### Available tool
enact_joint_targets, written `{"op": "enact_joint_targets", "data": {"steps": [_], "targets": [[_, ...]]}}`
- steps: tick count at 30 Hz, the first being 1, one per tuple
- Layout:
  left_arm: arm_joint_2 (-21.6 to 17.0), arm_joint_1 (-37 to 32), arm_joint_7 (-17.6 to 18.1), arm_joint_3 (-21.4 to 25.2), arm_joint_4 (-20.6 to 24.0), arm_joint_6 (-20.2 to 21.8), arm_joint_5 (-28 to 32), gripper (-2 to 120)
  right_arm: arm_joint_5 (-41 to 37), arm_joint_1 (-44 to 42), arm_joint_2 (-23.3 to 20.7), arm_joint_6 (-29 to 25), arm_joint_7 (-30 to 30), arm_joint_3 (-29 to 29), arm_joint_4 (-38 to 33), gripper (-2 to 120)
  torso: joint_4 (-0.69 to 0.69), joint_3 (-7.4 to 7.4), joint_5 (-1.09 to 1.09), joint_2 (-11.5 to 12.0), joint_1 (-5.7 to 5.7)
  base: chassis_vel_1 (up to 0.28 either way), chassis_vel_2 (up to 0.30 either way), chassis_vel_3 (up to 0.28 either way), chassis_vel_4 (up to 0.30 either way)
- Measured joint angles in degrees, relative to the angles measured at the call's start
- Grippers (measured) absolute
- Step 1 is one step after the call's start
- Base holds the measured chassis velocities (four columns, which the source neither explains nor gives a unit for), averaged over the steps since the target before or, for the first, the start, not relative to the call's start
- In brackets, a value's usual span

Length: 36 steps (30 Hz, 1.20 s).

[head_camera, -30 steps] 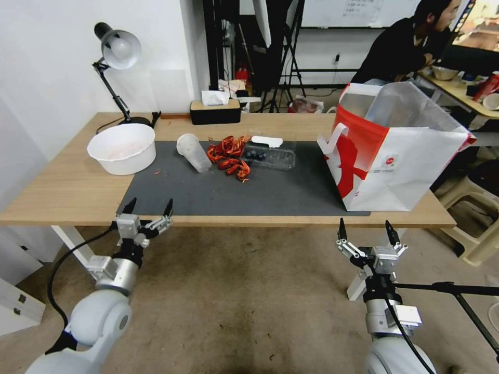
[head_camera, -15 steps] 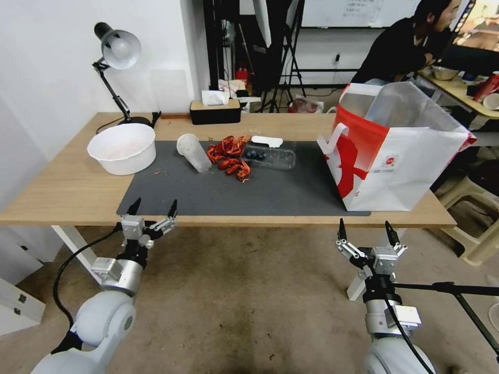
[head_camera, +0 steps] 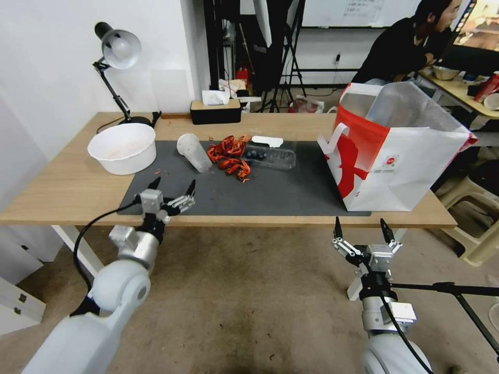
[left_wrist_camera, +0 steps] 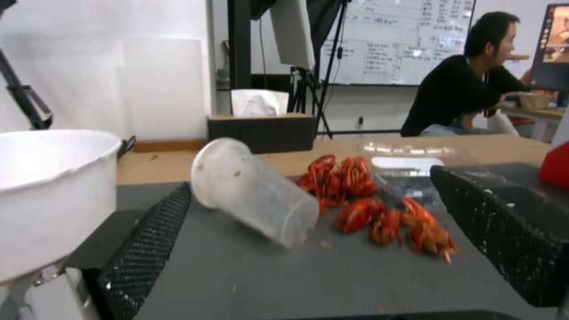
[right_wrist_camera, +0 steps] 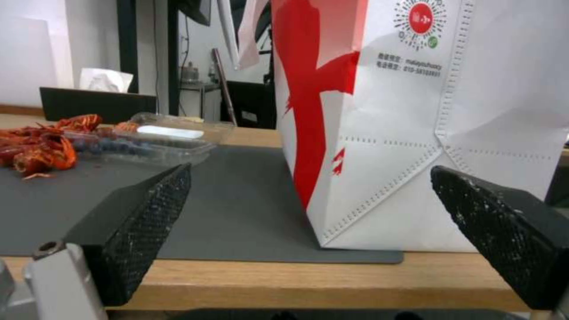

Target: Pick up the trash from the table and place it into the takeout bag.

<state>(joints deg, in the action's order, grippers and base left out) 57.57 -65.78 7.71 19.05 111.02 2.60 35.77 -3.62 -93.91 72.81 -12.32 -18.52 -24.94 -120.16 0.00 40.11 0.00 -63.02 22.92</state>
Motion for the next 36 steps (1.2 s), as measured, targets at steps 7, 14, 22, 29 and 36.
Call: {"op": "enact_joint_targets", "data": {"steps": [7, 14, 22, 29, 36], "targets": [[-1.06, 8.77, 2.44, -2.83, -3.10, 4.93, 6.12, 100, 0.13, 0.15, 0.14, 0.19, 0.07, 0.13, 0.16, 100, 0.00, 0.00, 0.00, 0.00, 0.00, 0.000, 0.000, 0.000, 0.000], [-1.09, 17.39, 8.97, -8.34, -7.11, 10.74, 12.83, 100, 0.21, 0.14, 0.26, 0.28, 0.08, -0.02, 0.22, 100, 0.01, 0.00, 0.01, 0.00, 0.00, 0.000, 0.000, 0.000, 0.000], [0.04, 26.95, 17.92, -15.25, -12.07, 18.02, 20.76, 97, 0.55, 0.05, 0.91, 0.30, 0.08, -0.02, 0.28, 100, 0.00, 0.00, -0.02, 0.00, 0.00, 0.000, 0.000, 0.000, 0.000], [2.21, 36.39, 28.91, -21.09, -19.57, 23.88, 27.93, 95, 0.80, -0.11, 1.31, 0.26, 0.07, -0.02, 0.26, 100, -0.01, 0.00, 0.00, -0.01, -0.01, 0.000, 0.000, 0.000, 0.000], [4.03, 40.13, 32.00, -23.12, -25.18, 24.74, 30.53, 93, 0.83, -0.23, 1.36, 0.25, 0.04, -0.12, 0.06, 100, 0.00, 0.00, 0.00, 0.00, -0.01, 0.000, 0.000, 0.000, 0.000]]}}
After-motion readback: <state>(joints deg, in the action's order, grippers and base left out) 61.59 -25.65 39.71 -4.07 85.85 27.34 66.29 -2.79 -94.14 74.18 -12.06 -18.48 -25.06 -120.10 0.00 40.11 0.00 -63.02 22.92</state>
